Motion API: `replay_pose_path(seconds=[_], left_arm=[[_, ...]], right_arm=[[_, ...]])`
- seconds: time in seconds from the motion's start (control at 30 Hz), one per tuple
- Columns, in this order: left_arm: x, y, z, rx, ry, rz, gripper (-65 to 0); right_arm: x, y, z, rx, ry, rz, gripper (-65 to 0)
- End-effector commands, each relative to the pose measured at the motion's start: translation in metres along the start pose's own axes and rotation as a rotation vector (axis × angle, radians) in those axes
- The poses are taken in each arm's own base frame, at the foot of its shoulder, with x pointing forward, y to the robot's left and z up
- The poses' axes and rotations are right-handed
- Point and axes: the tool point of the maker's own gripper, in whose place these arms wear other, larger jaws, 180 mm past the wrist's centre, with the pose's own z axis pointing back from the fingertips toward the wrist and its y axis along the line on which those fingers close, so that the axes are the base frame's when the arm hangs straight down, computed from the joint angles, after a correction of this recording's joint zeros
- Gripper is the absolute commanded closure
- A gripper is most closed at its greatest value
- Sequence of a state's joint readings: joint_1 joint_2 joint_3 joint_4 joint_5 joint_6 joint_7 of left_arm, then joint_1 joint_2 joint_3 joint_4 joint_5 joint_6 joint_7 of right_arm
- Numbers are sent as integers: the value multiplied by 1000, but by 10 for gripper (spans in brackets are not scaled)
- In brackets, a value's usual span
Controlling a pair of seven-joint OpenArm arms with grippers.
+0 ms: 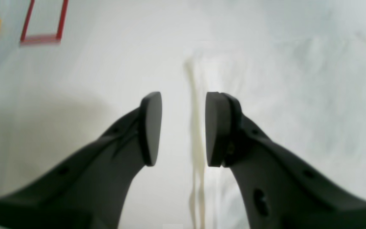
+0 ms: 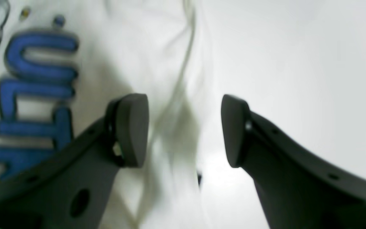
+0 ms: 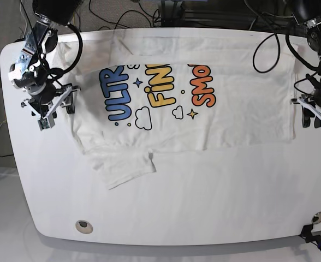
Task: Fold the T-shirt properly
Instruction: 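Move both grippers to the shirt's side edges and grasp the fabric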
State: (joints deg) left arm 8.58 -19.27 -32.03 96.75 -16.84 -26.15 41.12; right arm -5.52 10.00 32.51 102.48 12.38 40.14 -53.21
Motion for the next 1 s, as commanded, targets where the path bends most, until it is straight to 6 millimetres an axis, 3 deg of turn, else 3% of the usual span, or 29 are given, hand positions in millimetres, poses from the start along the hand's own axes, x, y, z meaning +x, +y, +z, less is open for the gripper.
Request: replay_pose_path(seconds=[0.0, 0.23, 0.4, 0.43, 0.63, 0.77, 0.97], left_arm=[[21, 5, -8, 6, -50, -11, -215], [28, 9, -54, 11, -4, 7, -215], [23, 9, -82, -25, -11, 54, -215], [18, 6, -86, -35, -6, 60, -215], [-7, 0, -100, -57, 0, 110, -215], [-14, -6, -114, -79, 19, 147, -215], [-12, 7, -129, -63, -7, 221, -215]], right_arm=[[21, -8, -22, 28, -36, -46, -347], [44, -22, -56, 74, -44, -130, -347], [61, -14, -78, 132, -83, -117, -347], [69, -11, -83, 147, -98, -114, -347], [78, -17, -100, 176, -104, -162, -347], [83, -16, -108, 193, -126, -202, -347], [79, -16, -123, 220, -127, -273, -347]])
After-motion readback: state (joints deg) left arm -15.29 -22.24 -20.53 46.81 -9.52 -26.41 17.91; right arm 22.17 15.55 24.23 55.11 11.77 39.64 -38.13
